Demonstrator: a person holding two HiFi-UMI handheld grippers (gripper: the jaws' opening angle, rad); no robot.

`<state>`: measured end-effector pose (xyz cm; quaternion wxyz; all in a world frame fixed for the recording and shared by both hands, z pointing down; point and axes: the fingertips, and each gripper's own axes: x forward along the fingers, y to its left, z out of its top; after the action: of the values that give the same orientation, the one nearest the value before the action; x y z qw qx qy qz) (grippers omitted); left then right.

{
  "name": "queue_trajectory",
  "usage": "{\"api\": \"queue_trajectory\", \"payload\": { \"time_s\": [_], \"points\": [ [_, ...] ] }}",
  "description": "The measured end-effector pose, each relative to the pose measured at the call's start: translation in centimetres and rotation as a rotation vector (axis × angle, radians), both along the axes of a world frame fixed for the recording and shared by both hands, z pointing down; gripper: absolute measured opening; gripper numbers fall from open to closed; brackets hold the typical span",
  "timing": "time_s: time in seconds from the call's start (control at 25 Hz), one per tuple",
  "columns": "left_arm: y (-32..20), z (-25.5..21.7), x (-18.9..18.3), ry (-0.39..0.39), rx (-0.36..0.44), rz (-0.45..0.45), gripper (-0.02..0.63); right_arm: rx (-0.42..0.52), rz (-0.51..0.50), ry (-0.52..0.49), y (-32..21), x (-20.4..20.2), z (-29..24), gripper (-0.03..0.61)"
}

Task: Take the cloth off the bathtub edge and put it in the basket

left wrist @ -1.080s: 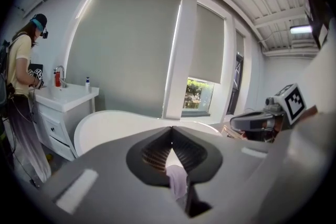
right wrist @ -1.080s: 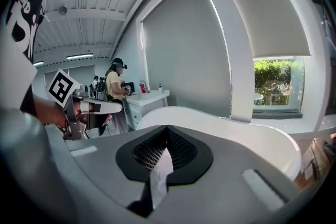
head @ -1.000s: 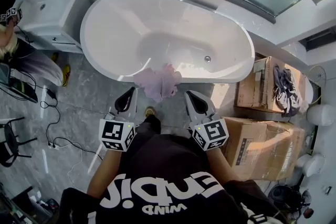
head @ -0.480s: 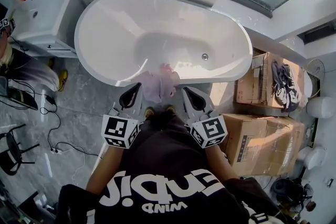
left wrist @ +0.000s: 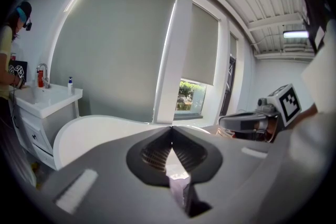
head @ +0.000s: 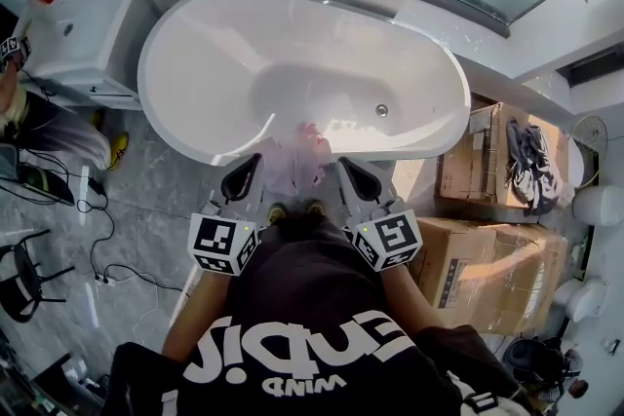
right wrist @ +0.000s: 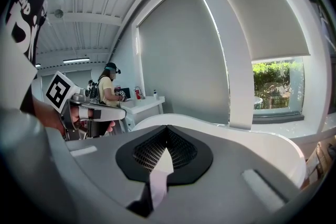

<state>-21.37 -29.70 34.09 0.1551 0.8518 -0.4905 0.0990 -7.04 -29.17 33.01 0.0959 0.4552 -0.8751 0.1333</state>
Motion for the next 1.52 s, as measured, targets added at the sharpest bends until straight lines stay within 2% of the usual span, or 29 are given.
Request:
{"api": "queue_trajectory", "payload": {
  "time_s": [0.32,0.68,0.92,1.2,1.52],
  "points": [
    [-0.4,0.7,0.8,0.020,-0.012,-0.041,-0.003,0.014,-0.115,0.004,-0.4,-1.6,0.7,0.009],
    [-0.7,3.4,0.2,0.013,-0.044,-0.072,-0.003,-0.017,-0.095,0.014,-2.3,-0.1,2.3,0.009],
    [-1.1,7.4,-0.2,0.013,-0.089,-0.091,-0.003,-0.053,-0.074,0.035,-3.2,0.6,5.5,0.009],
    [-1.6,12.3,0.4,0.026,-0.146,-0.093,-0.002,-0.094,-0.120,0.055,-3.3,-0.1,10.4,0.009],
    [-2.6,17.7,1.5,0.053,-0.176,-0.129,-0.003,-0.111,-0.048,0.014,-4.2,-0.3,15.0,0.009]
  ]
}}
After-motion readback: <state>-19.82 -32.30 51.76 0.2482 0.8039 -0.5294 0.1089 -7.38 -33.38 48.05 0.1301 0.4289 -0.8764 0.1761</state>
